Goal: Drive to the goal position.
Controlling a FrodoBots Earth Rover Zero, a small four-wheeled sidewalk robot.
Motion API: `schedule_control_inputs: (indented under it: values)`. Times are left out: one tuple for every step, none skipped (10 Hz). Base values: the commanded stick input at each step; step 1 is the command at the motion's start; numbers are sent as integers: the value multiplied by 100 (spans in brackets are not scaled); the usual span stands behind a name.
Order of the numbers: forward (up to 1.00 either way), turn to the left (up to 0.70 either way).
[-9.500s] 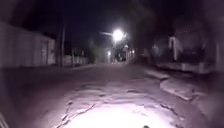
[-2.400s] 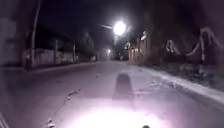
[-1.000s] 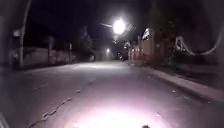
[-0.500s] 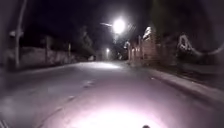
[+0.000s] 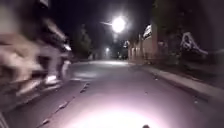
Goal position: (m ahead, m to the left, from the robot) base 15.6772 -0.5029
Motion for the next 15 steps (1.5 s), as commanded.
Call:
schedule_control_inputs:
  values:
    - [70,0]
    - [70,0]
    - [70,0]
    - [70,-1]
    - [70,-23]
    - [70,-35]
    - [70,-20]
    - [70,0]
    - [70,0]
    - [70,0]
    - [70,0]
    - [70,0]
    - [70,0]
    - [70,-16]
    - [70,-30]
